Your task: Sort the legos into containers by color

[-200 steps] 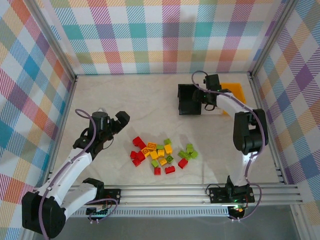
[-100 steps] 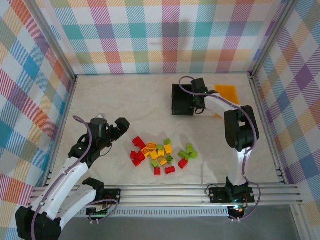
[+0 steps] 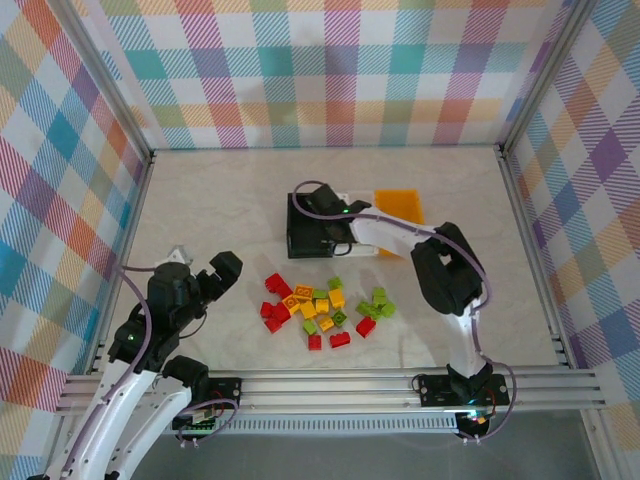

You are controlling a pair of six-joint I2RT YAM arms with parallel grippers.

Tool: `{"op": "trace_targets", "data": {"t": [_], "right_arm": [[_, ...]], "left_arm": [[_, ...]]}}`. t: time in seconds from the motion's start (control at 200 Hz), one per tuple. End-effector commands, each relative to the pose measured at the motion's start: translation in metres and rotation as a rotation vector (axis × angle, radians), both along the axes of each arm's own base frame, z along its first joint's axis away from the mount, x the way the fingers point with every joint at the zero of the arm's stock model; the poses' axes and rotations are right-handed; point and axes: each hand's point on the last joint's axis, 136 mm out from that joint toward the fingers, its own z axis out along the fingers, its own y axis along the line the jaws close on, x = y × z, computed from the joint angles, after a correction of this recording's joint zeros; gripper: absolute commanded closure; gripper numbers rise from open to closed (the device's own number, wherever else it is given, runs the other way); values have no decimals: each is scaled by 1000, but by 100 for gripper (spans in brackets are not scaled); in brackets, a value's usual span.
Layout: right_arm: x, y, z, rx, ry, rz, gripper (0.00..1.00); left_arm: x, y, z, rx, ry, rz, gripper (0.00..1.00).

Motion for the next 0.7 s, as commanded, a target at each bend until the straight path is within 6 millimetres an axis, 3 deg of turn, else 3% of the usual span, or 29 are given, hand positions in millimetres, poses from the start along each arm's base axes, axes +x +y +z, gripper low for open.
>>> {"op": "trace_targets", "data": {"t": [0.0, 0.115, 0.21, 0.34, 0.415, 0.555, 0.695], "right_arm": [[-10, 24, -7, 23, 45, -67, 100], [-13, 38, -11, 9, 50, -55, 100], [-12, 38, -11, 5, 53, -65, 100], [-9, 46, 5, 35, 2, -27, 46], [-8, 52, 22, 65, -47, 8, 33], [-16, 54, 65, 115, -138, 53, 28], [-45, 33, 91, 130, -179, 82, 28]], "left_arm": [[-11, 5, -10, 24, 49, 7, 0], [-15, 7, -10, 34, 49, 3, 0], [-15, 5, -11, 41, 50, -10, 0], [-13, 1, -10, 50, 47, -40, 0], [-11, -3, -5, 43, 31, -59, 0], [-7, -10, 2, 31, 11, -89, 0], [-4, -22, -9, 6, 58, -130, 0]]}}
